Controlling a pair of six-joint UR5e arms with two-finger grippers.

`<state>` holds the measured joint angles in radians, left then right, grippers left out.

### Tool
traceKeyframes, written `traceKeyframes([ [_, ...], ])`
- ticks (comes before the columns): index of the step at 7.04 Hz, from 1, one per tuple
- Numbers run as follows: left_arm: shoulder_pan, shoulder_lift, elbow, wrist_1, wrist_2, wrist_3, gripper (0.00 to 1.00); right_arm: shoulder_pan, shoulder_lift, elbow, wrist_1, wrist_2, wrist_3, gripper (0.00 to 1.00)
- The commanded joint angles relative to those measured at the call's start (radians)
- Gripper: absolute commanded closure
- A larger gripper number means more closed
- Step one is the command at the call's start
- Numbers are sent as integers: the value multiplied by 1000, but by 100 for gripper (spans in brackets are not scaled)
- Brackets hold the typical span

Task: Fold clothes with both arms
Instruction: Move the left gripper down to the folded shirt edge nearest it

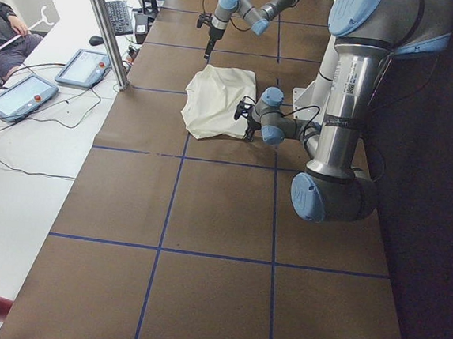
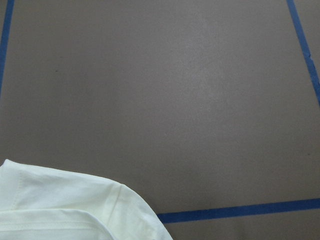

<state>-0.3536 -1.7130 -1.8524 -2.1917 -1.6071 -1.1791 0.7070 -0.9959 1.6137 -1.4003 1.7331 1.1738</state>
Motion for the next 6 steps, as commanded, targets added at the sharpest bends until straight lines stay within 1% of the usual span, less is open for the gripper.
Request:
traceKeyframes([
  [1,-1,4,-8,1,1,2,100,0,-1,0,0,-3,1,0],
  [3,-27,3,-4,6,-4,22,100,0,-1,0,0,-3,3,0],
  [4,-74,0,-4,36,-4,95,100,0,-1,2,1,-3,4,0],
  [5,-144,-3,10,52,-2,174,100,0,0,2,1,-3,4,0],
  [6,-244,-19,45,53,-7,275,100,-1,0,0,1,-3,4,0],
])
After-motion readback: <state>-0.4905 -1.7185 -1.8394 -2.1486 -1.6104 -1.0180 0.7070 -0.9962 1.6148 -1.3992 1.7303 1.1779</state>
